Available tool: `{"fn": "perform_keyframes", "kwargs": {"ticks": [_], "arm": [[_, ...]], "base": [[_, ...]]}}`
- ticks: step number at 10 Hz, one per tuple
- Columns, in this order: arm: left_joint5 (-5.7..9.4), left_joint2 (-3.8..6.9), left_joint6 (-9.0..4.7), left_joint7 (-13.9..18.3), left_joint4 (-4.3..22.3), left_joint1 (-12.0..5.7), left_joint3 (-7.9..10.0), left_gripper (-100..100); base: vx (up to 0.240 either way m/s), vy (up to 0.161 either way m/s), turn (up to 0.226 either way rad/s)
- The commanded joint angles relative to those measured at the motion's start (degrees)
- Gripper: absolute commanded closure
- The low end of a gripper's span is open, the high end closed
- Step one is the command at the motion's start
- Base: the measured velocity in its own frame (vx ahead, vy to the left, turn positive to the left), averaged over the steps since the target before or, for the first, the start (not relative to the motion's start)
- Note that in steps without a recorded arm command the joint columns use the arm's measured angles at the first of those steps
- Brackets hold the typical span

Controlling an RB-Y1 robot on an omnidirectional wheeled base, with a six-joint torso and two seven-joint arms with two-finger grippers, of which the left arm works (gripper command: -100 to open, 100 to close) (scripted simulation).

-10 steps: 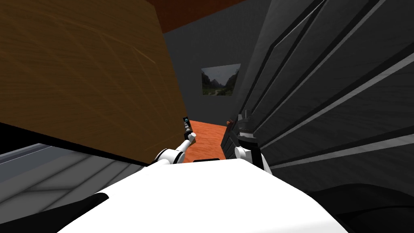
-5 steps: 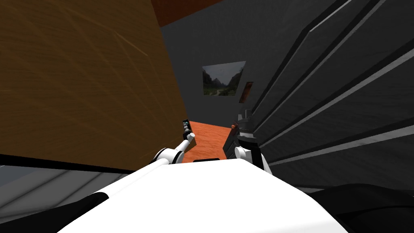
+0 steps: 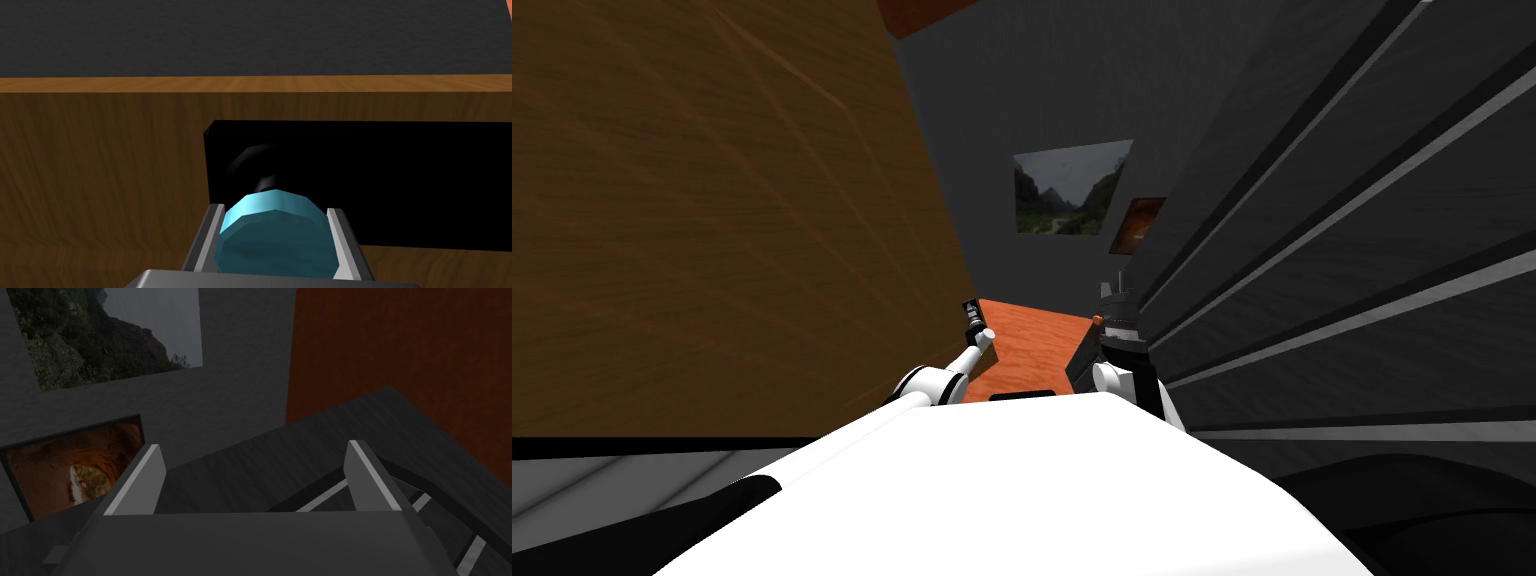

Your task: Push the door open

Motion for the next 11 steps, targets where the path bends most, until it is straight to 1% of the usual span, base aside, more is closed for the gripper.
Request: {"fn": "perform_keyframes", "kwargs": {"ticks": [1,4,5,7,10,11], "arm": [[0.0,-0.06,0.0,0.0,0.1,0.13,-0.02,100],[0.0,-0.06,0.0,0.0,0.1,0.13,-0.02,100],[1.62,0.62,-0.83,-1.0,0.2,0.21,0.43,100],[3.31,1.22,-1.89,-2.0,0.2,0.11,0.93,100],[6.25,1.71,-3.74,-3.8,0.2,-0.08,1.81,100],[7.66,1.71,-4.63,-4.7,0.2,-0.16,2.23,100]], "base": [[-0.031,-0.011,-0.008],[-0.011,-0.004,-0.001],[0.115,-0.009,-0.013],[0.197,0.011,0.026],[0.205,0.026,0.022],[0.239,0.049,0.029]]}}
